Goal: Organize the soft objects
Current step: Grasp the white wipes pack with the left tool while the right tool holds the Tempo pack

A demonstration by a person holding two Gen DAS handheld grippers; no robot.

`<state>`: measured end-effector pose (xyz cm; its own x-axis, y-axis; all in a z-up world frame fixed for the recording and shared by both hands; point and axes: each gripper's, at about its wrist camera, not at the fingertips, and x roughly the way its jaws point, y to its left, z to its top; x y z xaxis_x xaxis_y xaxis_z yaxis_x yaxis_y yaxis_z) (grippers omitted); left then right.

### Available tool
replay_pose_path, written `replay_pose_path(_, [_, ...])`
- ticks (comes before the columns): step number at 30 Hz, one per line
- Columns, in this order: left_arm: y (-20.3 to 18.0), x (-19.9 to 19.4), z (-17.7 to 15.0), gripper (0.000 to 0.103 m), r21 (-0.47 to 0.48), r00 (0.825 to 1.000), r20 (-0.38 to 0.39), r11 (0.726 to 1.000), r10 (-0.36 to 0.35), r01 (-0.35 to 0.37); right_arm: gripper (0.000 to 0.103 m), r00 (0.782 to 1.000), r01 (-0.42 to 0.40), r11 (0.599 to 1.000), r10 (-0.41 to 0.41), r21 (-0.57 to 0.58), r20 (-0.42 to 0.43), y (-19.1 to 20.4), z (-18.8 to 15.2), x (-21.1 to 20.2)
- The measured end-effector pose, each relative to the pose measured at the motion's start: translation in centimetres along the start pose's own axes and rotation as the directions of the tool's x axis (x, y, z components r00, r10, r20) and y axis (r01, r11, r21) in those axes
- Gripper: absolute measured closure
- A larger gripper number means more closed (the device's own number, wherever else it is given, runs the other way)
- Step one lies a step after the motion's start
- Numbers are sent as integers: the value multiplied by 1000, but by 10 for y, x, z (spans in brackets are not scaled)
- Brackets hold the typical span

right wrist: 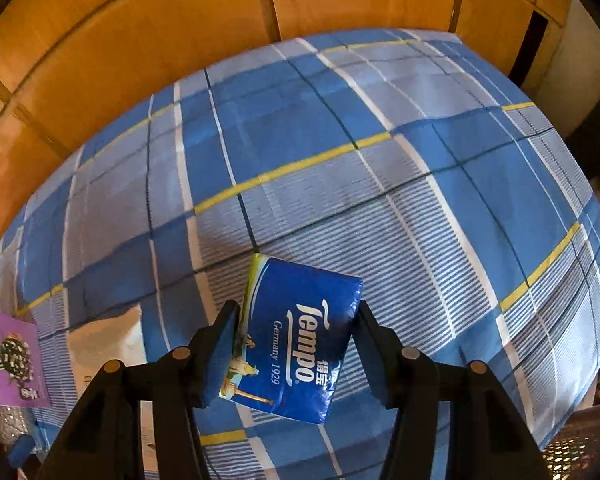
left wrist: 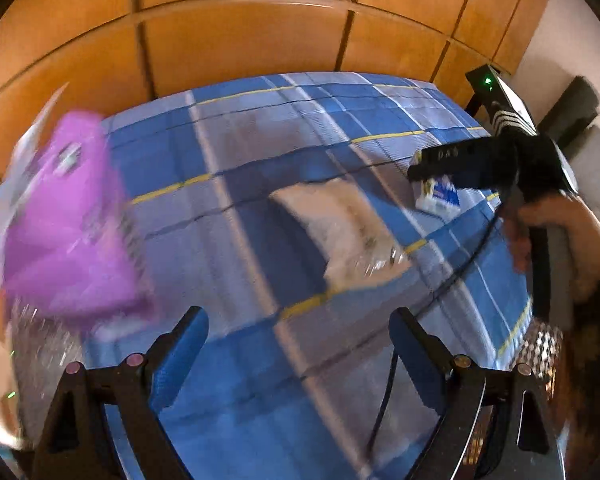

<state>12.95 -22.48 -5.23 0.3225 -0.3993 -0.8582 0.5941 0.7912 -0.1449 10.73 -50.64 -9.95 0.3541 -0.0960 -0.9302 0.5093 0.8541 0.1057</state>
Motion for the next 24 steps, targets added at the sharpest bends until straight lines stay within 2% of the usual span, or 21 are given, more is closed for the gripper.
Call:
replay_pose_path(3, [-14, 19, 24, 11, 19, 1000, -2, 1000, 1, 0, 46, 1000, 8, 1000, -8, 18, 4, -5, 5, 3])
replay_pose_path(9, [-26, 61, 69, 11, -13, 998, -62, 1000, -4, 4, 46, 1000, -14, 999, 14, 38, -3, -12, 7, 4])
replay_pose_path(13, [-33, 93, 82, 11, -38, 990, -140, 999, 11, -16, 46, 1000, -28, 999, 28, 36, -5, -13, 11, 7])
replay_pose_path(16, [-40, 117, 81, 11, -7, 979, -196, 998, 54, -56, 46, 999, -32, 999, 32, 28, -11, -13, 12, 9])
replay_pose_path(17, [-40, 124, 79, 16, -1, 975, -210, 997, 71, -73, 46, 999, -33, 999, 33, 24, -13, -12, 13, 10])
replay_pose_path(19, [-42, 123, 75, 20, 32, 981, -164, 994, 105, -101, 46, 999, -36, 999, 36, 9, -15, -9, 13, 11])
replay_pose_path(21, [-46, 117, 72, 44, 76, 986, -137, 993, 98, -89, 46, 999, -41, 999, 41, -15, -17, -5, 13, 11])
replay_pose_path(24, [-47, 109, 71, 56, 121, 984, -131, 987, 119, -103, 46, 999, -40, 999, 39, -36, -33, 0, 12, 15])
